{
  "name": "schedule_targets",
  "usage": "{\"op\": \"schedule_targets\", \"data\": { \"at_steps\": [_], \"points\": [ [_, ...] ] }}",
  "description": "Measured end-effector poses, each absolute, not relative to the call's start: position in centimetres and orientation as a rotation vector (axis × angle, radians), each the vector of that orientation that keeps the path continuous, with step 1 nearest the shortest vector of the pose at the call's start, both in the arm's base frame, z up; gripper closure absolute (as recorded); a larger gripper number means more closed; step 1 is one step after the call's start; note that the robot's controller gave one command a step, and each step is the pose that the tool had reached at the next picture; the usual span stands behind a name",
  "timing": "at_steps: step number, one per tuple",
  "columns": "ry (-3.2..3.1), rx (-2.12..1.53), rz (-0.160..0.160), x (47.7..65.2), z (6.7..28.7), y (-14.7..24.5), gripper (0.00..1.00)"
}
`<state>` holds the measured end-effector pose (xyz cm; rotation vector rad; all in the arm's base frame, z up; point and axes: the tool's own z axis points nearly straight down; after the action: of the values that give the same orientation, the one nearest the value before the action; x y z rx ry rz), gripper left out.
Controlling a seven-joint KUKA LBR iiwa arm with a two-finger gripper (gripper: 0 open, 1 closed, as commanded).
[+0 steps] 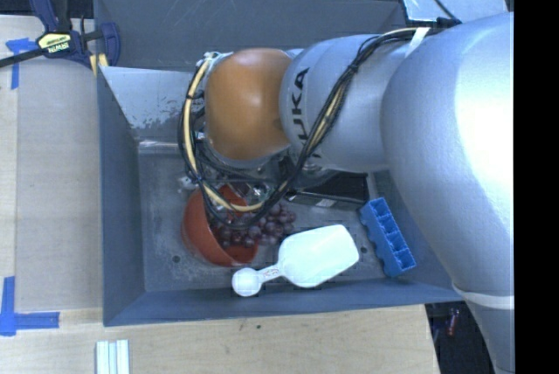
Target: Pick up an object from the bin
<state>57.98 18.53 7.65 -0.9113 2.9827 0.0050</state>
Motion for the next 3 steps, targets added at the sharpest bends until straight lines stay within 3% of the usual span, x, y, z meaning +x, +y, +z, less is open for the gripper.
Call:
{"op": "schedule_targets", "data": {
  "at_steps": [1, 2, 3],
  "points": [
    [2.884, -1.2, 0.004, 55.9, 16.1, 18.4, 1.0],
    [2.844, -1.242, -0.001, 56.7, 17.1, 18.4, 1.0],
    [2.918, -1.09, 0.008, 56.4, 13.5, 17.5, 1.0]
  ]
}}
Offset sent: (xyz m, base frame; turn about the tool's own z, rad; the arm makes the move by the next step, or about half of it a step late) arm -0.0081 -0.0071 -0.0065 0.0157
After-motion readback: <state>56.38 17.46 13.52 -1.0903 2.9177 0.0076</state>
